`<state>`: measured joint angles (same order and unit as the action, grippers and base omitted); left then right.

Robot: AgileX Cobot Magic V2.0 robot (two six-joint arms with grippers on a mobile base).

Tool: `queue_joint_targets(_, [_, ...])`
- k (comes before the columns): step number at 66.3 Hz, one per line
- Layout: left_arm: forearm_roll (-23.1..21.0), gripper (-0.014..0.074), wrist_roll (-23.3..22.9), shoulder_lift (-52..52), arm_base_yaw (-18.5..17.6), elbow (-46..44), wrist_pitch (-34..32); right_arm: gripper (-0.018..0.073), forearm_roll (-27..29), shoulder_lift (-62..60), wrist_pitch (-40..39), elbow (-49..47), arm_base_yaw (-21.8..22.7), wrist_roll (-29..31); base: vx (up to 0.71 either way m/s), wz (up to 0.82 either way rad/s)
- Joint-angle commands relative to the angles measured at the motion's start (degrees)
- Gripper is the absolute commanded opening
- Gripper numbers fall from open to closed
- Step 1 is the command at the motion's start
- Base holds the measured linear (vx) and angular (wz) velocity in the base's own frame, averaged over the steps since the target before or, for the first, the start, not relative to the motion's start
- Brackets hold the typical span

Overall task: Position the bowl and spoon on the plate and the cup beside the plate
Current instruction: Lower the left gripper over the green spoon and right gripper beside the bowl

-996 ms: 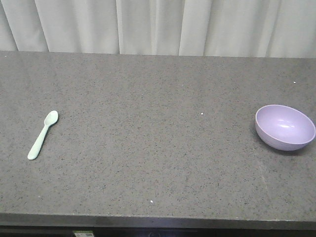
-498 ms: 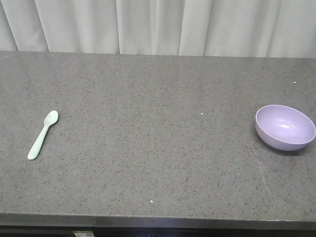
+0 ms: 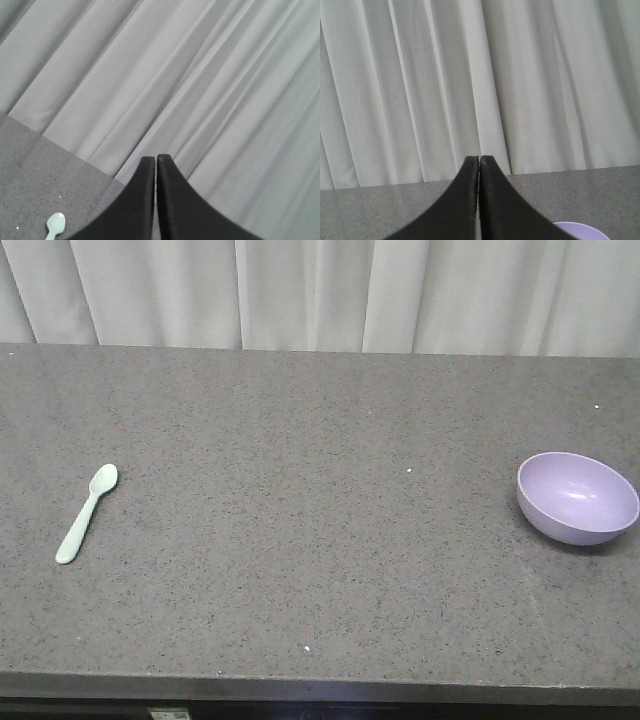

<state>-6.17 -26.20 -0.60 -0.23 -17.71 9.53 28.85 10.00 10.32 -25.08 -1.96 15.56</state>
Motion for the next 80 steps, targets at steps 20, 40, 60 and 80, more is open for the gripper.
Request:
queue_joint_targets(20, [-8.3, 0.0214, 22.8, 15.6, -0.2, -22.6, 23.9, 0.0064, 0.3, 5.3, -1.8, -4.8, 0.3, 0.7, 0.0, 0.0])
queue_joint_targets(40, [-12.6, 0.0511, 22.9, 23.3, -0.2, -24.3, 16.1, 0.05, 1.9, 5.2, -4.6, -4.8, 0.3, 0.4, 0.0, 0.0])
queue_joint_targets(60, [-10.7, 0.0489, 30.3, 36.8, -0.2, -32.7, 22.5, 0.0582, 2.2, 8.8, -2.9, -4.8, 0.3, 0.7, 0.0, 0.0])
queue_joint_targets(80, [-1.7, 0.0489, 30.6, 62.7, 0.0, -48.2, 27.7, 0.0582, 2.1, 14.0, -0.5, -4.8, 0.3, 1.0, 0.0, 0.0])
